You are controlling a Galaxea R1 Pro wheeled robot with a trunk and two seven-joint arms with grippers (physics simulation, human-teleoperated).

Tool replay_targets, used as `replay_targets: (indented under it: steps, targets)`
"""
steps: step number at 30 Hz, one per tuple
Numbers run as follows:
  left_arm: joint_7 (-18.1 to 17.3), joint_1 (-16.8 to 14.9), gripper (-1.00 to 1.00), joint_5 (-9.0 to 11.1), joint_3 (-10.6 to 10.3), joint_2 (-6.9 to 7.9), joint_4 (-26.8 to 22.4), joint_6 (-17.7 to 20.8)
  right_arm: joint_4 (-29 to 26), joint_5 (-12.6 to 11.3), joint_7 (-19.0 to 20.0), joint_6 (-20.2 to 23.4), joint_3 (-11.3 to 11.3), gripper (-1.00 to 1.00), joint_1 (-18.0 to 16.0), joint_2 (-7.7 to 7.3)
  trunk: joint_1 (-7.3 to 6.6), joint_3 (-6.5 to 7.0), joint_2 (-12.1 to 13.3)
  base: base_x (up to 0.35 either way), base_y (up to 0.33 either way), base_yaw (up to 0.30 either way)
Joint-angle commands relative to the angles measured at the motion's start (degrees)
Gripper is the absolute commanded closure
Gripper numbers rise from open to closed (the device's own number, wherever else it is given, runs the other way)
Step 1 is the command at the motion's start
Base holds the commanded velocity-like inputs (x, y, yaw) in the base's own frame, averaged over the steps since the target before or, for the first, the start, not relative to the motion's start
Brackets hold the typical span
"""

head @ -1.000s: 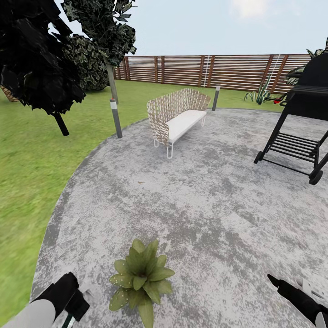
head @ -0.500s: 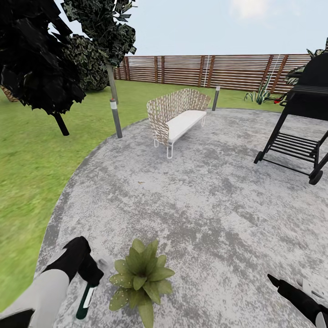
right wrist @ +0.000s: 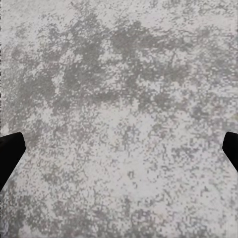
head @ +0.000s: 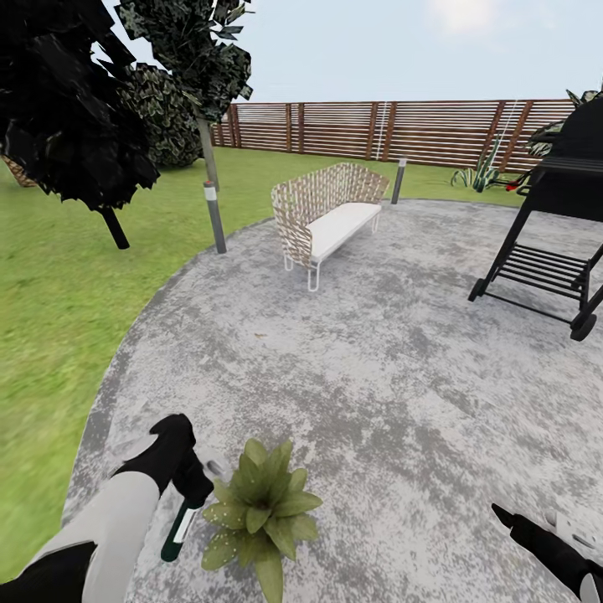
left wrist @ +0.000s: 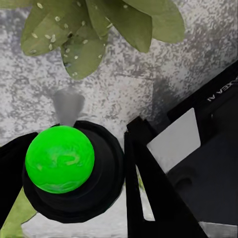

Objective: Pick up the pesticide atomizer in the garden and spray insectifuge to fully cover both potted plants in the garden.

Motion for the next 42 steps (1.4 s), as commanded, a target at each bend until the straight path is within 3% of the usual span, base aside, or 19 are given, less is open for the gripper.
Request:
replay_targets:
  steps: [1, 4, 7, 31, 42]
  targets:
    - [-0.37, -0.05, 1.00, -3.09, 0.47, -0.98, 0.01, 0.47, -0.08, 0.56, 0.51, 0.26, -0.35, -1.00, -0.06, 0.04, -0.01, -0.05, -0.03, 0.000, 0.000, 0.192]
    - [-1.08, -0.05, 1.00, -5.43, 0.53, -1.93, 0.09, 0.49, -0.08, 0.56, 0.51, 0.26, -0.35, -1.00, -0.05, 0.04, -0.01, -0.05, -0.03, 0.000, 0.000, 0.243]
    - [-1.77, -0.05, 1.00, -5.79, 0.55, -2.08, 0.11, 0.49, -0.08, 0.56, 0.51, 0.26, -0.35, -1.00, -0.06, 0.04, -0.01, -0.05, -0.03, 0.000, 0.000, 0.146]
    - [-2.02, 0.11, 1.00, -6.00, 0.73, -1.96, 0.29, 0.49, -0.08, 0.57, 0.51, 0.26, -0.37, -1.00, -0.07, 0.05, -0.01, -0.05, -0.03, 0.000, -0.023, 0.049]
    - [-2.02, 0.12, 1.00, -5.95, 0.73, -1.96, 0.29, 0.49, -0.08, 0.56, 0.51, 0.26, -0.44, -1.00, -0.04, 0.05, -0.01, -0.05, -0.03, 0.000, -0.136, 0.112]
